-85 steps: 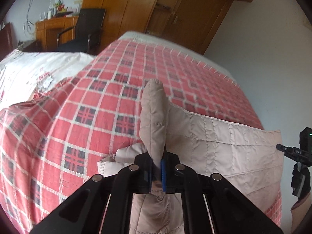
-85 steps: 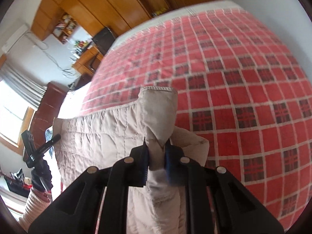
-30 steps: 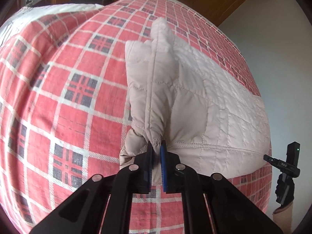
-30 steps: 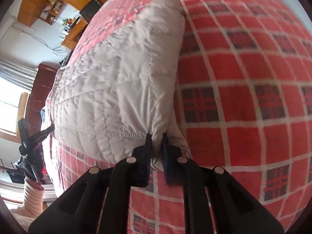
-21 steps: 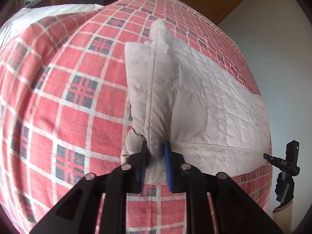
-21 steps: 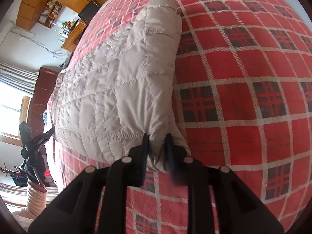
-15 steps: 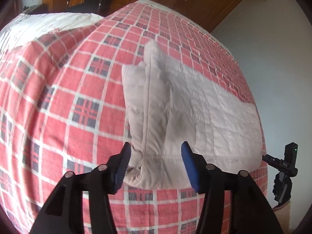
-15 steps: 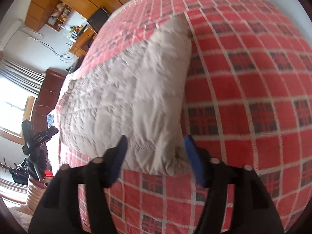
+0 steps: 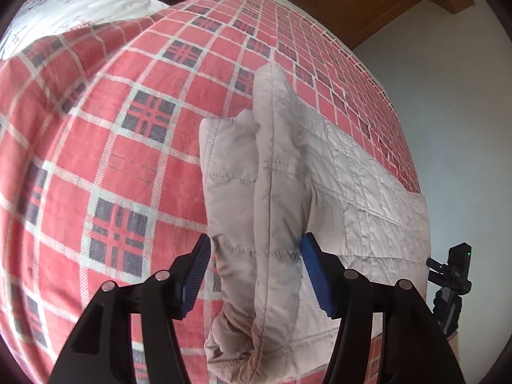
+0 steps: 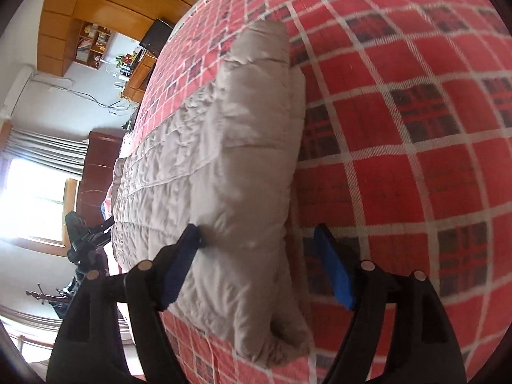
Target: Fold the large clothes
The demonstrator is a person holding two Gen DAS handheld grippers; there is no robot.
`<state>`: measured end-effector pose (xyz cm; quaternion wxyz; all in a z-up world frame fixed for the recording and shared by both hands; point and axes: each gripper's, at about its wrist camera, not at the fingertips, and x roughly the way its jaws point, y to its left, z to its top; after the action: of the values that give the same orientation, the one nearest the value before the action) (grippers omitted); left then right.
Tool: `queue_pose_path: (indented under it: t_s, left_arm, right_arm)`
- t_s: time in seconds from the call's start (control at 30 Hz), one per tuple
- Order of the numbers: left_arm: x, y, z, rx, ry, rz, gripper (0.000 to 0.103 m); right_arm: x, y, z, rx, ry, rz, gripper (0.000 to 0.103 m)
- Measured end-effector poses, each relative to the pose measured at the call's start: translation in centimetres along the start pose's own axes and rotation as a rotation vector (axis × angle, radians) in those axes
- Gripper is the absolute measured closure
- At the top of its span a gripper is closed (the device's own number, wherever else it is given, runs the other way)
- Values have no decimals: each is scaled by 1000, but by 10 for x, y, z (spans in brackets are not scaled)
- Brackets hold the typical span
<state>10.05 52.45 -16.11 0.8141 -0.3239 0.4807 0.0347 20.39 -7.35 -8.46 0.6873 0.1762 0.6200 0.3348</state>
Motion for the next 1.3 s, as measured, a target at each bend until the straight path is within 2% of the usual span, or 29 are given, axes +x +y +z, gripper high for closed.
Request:
queue_pose_path:
  t_s: [0.13, 0.27, 0.33, 0.37, 0.4, 0.43, 0.47, 0.5, 0.53, 0.6, 0.67, 0.83, 1.0, 1.17, 1.3]
  left_arm:
    - [14, 9, 4, -21, 23, -26, 33]
    - [25, 18, 6, -91, 31, -134, 33]
    - [31, 14, 4, -94, 41, -174, 33]
    - [33, 10, 2, -83, 42, -157, 33]
    - [35, 7, 2, -71, 40, -140, 37]
    - [36, 3, 1, -63, 33, -127, 46]
    - [36, 1, -1, -65, 29, -128, 52]
    - [36, 1, -2, -76, 26, -145, 63]
    - [34, 1, -3, -92, 22, -168, 71]
    - [30, -1, -5, -92, 13, -184, 79]
    - [20, -5, -8, -85, -1, -194, 82]
    - [-11, -18, -17, -80, -24, -270, 85]
    - [-40, -47, -46, -20, 10, -308, 85]
    - [-66, -68, -92, -1, 92, -349, 85]
    - [-69, -67, -132, 17, 131, -349, 84]
  right_arm:
    - [11, -3, 0, 8, 18, 41, 24]
    - [18, 5, 4, -15, 23, 51, 24]
    - [21, 14, 6, -41, 21, 44, 28]
    - [25, 18, 8, -49, 27, 53, 35]
    - [28, 21, 8, -48, 33, 50, 40]
    - [30, 23, 8, -54, 32, 39, 45]
    - [30, 26, 7, -61, 32, 38, 55]
    - [30, 28, 6, -56, 30, 54, 64]
    - [28, 29, 5, -49, 25, 69, 68]
    - [19, 33, 4, -41, 10, 101, 79]
    - [10, 39, 3, -44, -5, 119, 82]
    - [-25, 67, -6, -106, -36, 138, 86]
    - [-69, 81, -30, -138, -29, 121, 86]
    - [-117, 67, -69, -95, -3, 125, 87]
    - [-126, 47, -103, -55, 17, 93, 86]
